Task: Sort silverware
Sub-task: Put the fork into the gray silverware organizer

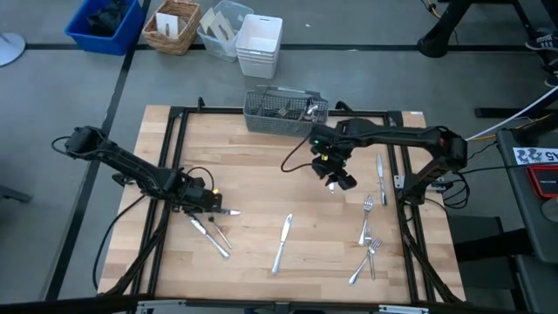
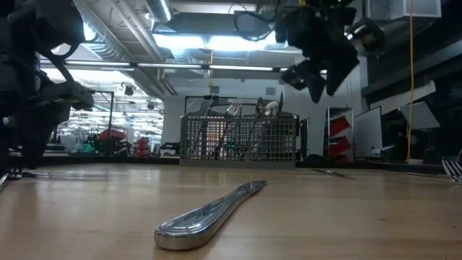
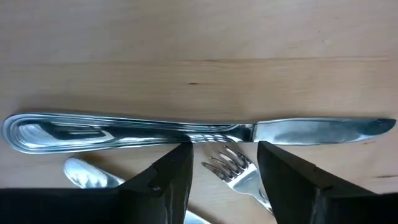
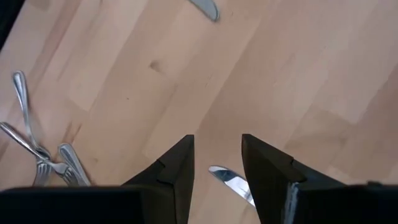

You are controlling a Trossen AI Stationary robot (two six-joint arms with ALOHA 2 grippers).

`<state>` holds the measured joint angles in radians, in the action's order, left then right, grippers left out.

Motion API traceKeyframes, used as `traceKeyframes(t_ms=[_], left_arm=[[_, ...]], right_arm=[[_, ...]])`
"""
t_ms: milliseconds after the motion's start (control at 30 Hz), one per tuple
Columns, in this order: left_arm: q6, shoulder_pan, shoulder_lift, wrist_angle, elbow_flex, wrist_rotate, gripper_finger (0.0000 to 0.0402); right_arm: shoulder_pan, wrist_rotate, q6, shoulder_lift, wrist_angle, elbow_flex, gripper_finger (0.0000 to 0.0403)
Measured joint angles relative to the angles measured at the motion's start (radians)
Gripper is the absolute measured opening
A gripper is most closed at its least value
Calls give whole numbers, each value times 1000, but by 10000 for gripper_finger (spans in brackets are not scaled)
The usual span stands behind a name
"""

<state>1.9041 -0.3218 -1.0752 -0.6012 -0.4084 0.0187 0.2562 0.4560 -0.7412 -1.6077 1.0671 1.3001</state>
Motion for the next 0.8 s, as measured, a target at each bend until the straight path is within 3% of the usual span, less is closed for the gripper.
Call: traceKeyframes(t_ms=[367,800], left_arm=[[-6,0,0,24,1,0,106],[-102,0,1,49,0,-5,4]], right_arm=[[0,0,8,1,-87,-157,136],[0,0,56,1,-97,-178,136]])
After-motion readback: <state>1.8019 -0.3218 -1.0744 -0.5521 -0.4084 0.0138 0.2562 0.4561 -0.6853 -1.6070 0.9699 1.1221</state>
